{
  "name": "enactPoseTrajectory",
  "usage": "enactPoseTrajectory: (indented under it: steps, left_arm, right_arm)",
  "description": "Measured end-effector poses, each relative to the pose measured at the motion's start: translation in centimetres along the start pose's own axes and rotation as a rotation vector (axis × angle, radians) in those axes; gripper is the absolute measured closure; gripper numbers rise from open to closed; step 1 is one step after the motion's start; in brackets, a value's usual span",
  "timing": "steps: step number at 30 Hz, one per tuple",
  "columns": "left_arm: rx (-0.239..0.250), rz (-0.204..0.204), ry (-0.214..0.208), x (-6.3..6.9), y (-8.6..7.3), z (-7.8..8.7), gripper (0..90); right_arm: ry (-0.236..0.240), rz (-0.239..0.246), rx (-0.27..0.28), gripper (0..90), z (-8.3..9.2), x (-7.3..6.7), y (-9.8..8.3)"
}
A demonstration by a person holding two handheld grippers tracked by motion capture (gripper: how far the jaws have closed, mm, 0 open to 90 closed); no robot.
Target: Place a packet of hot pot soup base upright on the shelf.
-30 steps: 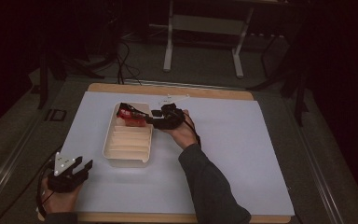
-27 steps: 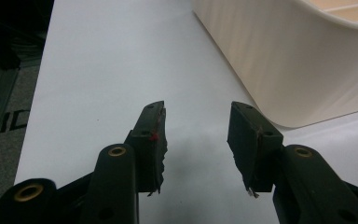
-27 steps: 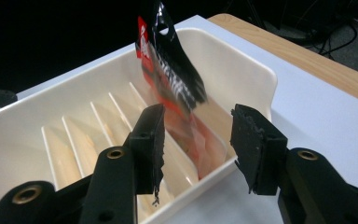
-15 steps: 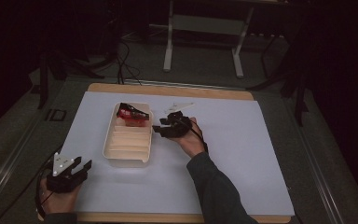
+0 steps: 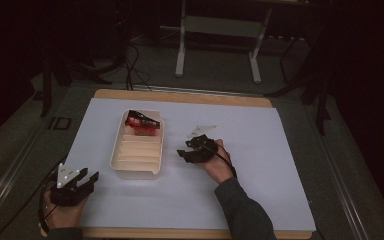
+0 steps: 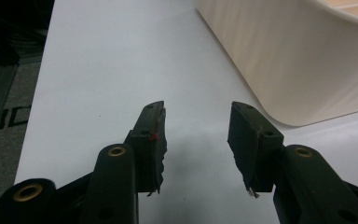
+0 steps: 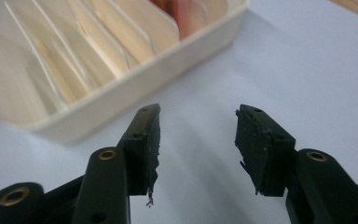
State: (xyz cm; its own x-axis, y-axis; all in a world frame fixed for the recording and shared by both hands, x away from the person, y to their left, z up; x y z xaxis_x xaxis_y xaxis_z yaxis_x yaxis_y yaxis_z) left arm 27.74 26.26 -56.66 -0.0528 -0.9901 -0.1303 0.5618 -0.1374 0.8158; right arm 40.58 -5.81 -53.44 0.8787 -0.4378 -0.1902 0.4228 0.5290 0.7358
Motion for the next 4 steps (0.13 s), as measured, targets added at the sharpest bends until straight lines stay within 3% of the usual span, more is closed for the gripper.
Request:
enactPoseTrajectory:
  steps: [4]
  left_arm:
    - [-0.009,-0.003,-0.006,0.0,-0.1,-0.2,55.3]
  right_arm:
    - [-0.024,-0.007,-0.005,48.3,1.4,0.0,-1.8]
Point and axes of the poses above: each handheld gripper's, and its own axes: z roughly backward along the jaws, y roughly out of its top, x roughly to its right, the point moved 7 cm from there along -z, roughly forward along the jaws, and after that the axes turned 13 degrees about y, right-handed, at the moved point
